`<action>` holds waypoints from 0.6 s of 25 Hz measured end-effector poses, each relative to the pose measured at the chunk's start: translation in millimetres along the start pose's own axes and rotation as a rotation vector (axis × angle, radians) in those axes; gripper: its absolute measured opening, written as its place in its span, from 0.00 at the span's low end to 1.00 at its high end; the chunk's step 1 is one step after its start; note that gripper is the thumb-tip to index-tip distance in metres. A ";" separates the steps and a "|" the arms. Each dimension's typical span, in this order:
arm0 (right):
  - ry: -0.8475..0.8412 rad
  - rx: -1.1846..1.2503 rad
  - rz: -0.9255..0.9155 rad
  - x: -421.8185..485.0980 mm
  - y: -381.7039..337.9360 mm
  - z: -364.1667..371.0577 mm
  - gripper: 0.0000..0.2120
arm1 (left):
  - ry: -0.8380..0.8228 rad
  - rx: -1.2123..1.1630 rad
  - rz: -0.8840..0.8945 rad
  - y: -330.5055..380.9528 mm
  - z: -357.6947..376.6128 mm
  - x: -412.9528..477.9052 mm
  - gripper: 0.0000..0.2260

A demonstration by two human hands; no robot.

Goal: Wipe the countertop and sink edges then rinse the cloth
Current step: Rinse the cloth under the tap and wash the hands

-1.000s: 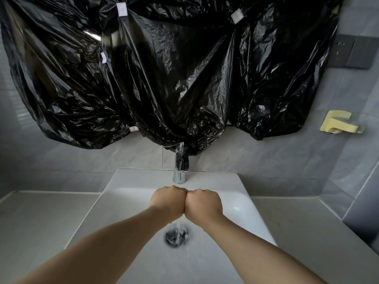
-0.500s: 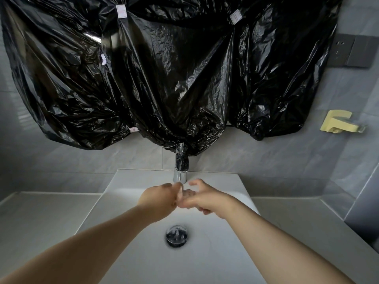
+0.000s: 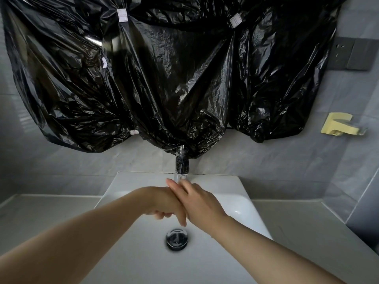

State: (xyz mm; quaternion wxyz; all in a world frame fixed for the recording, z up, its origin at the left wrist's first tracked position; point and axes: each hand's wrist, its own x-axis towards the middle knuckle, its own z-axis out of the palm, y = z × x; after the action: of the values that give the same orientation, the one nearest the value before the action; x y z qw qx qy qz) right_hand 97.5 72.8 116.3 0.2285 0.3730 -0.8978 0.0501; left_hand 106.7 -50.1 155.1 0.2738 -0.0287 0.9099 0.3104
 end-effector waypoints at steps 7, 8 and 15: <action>-0.317 -0.088 0.319 16.6 0.2 -6.2 0.13 | 0.573 0.718 0.031 11.6 24.3 11.9 0.11; -0.323 -0.103 0.318 17.0 2.1 -6.2 0.13 | 0.588 0.778 0.050 8.8 24.6 13.8 0.12; -0.386 0.149 0.405 2.5 -4.1 -1.5 0.10 | 0.610 1.058 0.284 -11.4 20.7 19.6 0.10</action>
State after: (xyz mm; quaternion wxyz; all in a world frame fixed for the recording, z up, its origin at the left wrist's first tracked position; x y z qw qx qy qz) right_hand 99.4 68.7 118.4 0.0107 0.2047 -0.9748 0.0883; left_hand 102.6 -45.0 125.2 -0.0649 0.1446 0.9724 -0.1710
